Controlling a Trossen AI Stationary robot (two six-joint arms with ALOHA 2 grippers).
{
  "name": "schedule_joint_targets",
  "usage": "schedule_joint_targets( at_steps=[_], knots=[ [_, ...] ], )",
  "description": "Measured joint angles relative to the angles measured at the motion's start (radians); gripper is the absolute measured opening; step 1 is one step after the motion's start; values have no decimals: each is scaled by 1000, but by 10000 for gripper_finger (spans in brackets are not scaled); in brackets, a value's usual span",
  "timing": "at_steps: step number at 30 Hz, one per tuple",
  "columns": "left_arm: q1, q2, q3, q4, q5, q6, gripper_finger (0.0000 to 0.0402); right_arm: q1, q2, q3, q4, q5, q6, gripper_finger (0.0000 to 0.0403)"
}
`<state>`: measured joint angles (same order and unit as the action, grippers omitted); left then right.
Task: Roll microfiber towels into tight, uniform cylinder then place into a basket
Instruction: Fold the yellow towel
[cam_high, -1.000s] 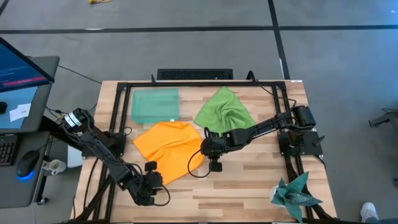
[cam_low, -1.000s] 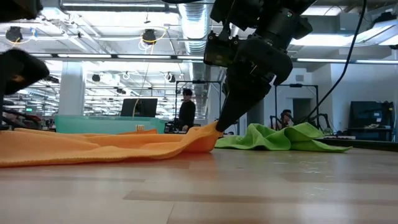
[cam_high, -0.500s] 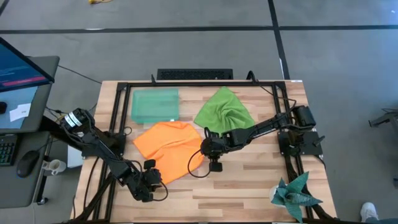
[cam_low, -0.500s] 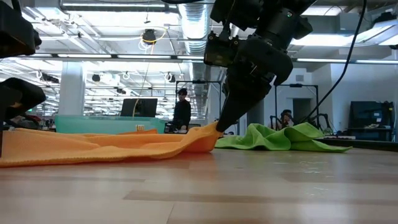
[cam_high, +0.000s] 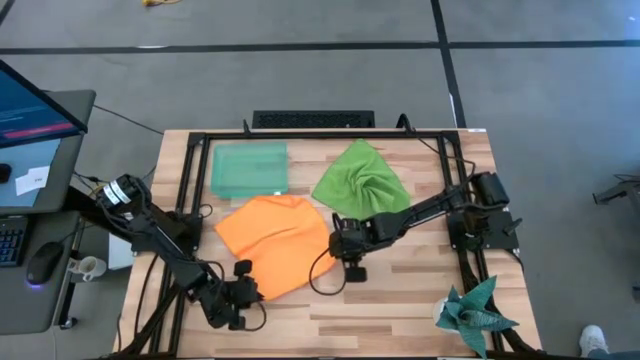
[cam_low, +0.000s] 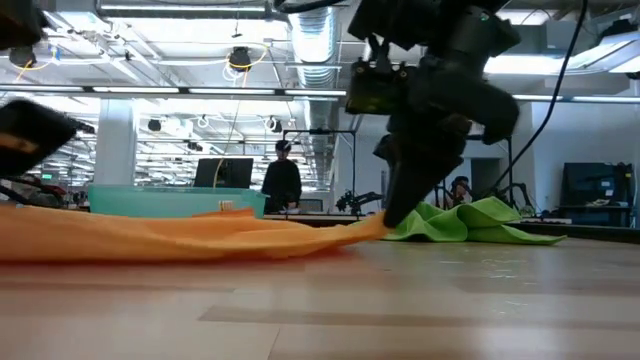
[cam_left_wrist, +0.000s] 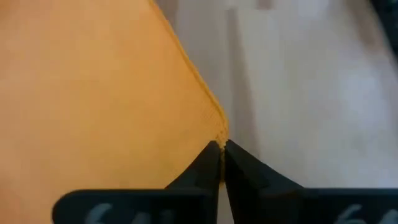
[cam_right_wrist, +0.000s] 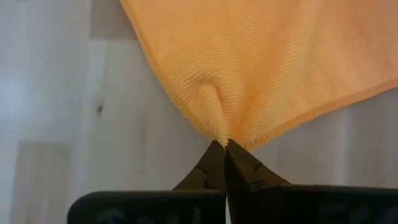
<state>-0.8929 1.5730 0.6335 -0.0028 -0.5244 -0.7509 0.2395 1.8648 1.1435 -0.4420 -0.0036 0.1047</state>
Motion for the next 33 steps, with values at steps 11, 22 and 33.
schedule_joint_targets(
  at_steps=[11, 22, 33],
  knots=[
    [-61, 0, 199, -85, -50, 94, 1, 135, 0, 50, -61, -74, 55, 10],
    [-115, 0, 402, -386, -64, -26, 0, 310, 0, 288, -346, -50, 55, 10],
    [-175, 0, 454, -534, -93, -167, 0, 370, 0, 384, -452, -18, 22, 13]
  ],
)
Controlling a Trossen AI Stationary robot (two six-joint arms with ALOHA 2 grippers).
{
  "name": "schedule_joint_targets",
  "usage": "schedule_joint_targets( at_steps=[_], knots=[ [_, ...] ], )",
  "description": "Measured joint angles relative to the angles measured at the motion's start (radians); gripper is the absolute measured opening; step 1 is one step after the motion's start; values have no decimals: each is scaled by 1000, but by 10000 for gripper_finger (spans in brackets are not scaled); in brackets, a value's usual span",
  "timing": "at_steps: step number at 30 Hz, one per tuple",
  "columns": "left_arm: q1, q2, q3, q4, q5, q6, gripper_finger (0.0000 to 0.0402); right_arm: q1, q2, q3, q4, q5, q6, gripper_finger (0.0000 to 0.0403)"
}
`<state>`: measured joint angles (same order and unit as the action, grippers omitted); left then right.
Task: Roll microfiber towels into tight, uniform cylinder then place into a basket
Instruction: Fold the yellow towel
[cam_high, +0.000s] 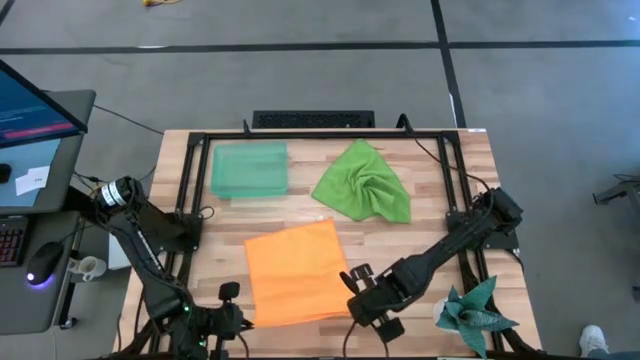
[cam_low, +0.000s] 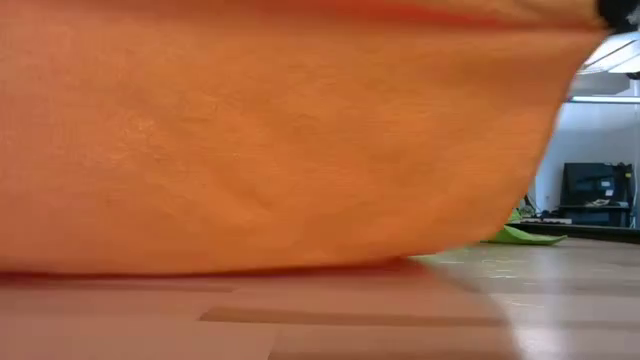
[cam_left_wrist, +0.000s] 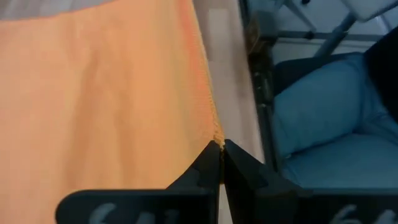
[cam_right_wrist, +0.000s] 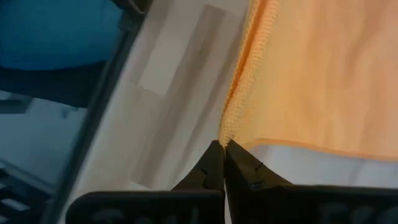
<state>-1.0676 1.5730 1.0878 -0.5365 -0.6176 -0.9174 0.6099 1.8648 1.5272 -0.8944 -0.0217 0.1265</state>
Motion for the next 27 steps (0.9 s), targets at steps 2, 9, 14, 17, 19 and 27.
schedule_joint_targets(
  at_steps=[2, 9, 14, 17, 19, 27],
  knots=[
    [0, 0, -6, -48, -30, -26, 0, -17, 0, 0, -7, 28, -24, 10],
    [36, 1, -68, -110, -50, -149, 0, -131, 0, -25, 57, 116, -27, 12],
    [66, 1, -113, -109, -111, -197, 0, -210, 4, -26, 62, 169, -6, 11],
    [81, 1, -127, -116, -130, -236, 0, -243, 23, -27, 61, 184, -32, 7],
    [91, 1, -129, -154, -138, -288, 0, -267, 46, -28, 63, 183, -50, 7],
    [153, 1, -129, -337, -202, -540, 0, -360, 127, -27, 67, 192, -48, 10]
  ],
)
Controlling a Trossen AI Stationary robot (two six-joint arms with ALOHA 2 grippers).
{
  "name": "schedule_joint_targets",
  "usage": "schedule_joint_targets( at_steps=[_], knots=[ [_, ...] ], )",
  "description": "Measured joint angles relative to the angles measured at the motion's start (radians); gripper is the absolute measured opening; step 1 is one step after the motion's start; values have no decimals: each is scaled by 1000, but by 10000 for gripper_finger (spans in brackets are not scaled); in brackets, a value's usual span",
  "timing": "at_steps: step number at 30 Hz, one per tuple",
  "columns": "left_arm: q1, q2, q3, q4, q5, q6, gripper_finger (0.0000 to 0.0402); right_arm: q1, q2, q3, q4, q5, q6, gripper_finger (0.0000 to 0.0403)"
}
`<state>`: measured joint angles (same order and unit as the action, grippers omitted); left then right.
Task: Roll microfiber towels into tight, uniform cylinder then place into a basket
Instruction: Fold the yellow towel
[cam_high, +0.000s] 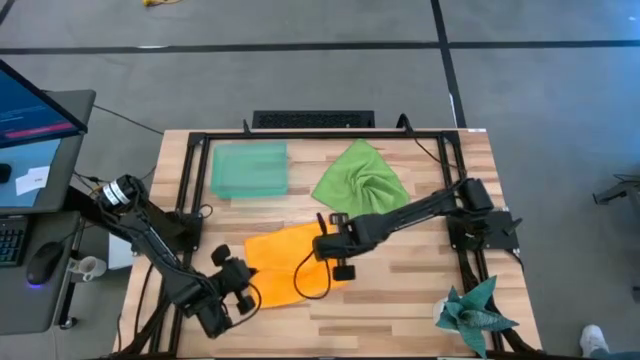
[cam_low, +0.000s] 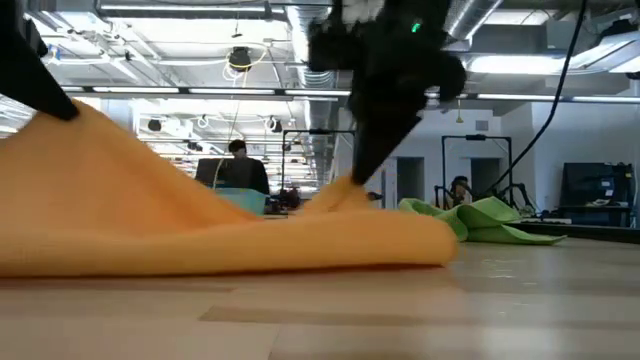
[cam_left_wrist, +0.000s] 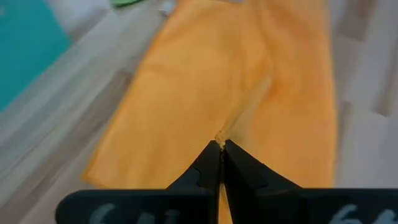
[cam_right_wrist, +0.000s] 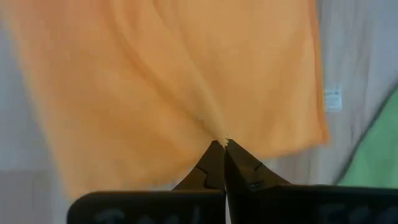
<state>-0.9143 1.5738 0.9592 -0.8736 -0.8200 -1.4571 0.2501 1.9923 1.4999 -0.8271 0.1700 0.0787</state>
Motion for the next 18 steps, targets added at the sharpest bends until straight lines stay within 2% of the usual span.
schedule_joint_targets(
  at_steps=[1, 4, 12, 18],
  knots=[
    [10, 0, 0, -12, 10, -21, 0, -7, 0, -5, -37, 9, 0, 9],
    [36, 0, 0, -43, 73, -73, 0, -32, -7, 3, 0, 16, 1, 7],
    [96, 58, 0, -165, 155, -225, 0, -111, -15, 0, -12, 15, 58, 13],
    [110, 91, 0, -195, 203, -243, 0, -175, -15, 0, -23, 7, 76, 11]
  ],
)
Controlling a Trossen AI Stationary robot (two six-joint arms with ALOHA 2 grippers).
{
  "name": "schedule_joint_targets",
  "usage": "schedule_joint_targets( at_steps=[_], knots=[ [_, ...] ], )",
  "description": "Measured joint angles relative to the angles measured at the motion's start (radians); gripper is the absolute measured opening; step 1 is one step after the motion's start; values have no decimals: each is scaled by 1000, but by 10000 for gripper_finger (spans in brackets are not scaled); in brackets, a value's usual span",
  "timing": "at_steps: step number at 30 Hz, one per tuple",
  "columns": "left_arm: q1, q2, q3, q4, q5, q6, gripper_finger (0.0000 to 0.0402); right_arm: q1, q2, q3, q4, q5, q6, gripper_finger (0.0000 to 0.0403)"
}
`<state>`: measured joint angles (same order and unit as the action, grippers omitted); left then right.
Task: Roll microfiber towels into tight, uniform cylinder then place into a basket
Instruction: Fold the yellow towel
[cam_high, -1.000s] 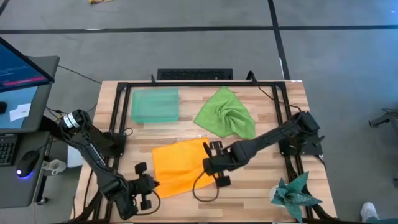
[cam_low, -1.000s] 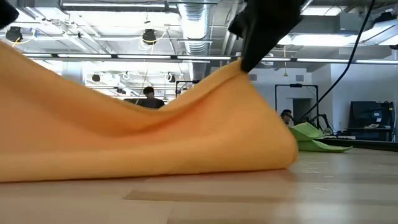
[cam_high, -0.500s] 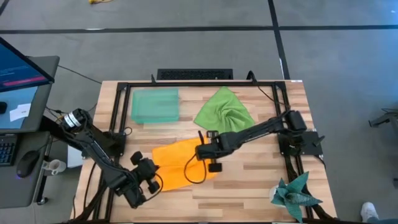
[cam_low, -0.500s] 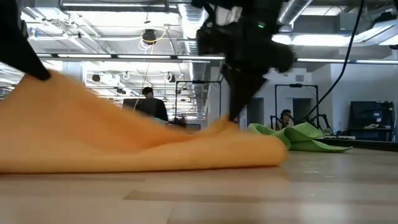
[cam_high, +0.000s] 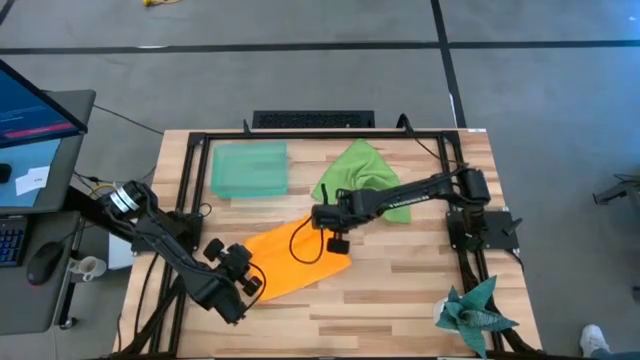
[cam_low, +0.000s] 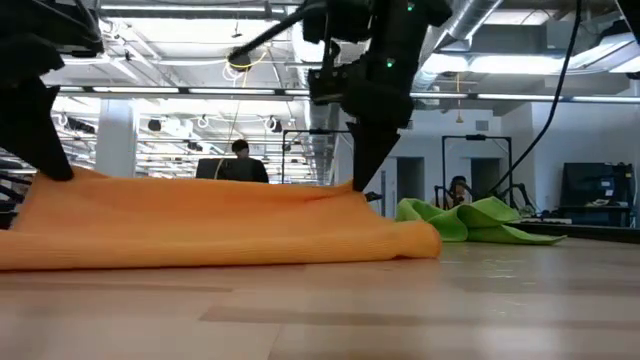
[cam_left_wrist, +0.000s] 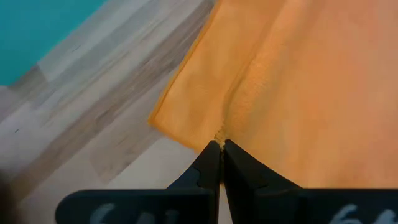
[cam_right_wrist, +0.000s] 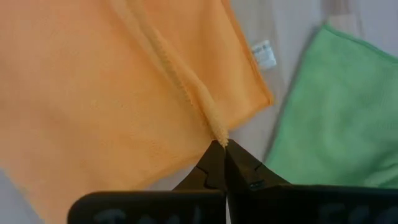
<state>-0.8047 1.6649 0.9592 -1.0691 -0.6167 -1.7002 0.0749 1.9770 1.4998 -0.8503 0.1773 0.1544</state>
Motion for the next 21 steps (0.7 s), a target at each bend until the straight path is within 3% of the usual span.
schedule_joint_targets(
  at_steps=[9, 21],
  knots=[
    [10, 7, 0, -55, 9, -30, 0, -78, 28, 0, 72, -89, 23, 11],
    [51, 7, 0, -111, 10, 13, 2, -113, 27, 0, 100, -95, 72, 10]
  ],
)
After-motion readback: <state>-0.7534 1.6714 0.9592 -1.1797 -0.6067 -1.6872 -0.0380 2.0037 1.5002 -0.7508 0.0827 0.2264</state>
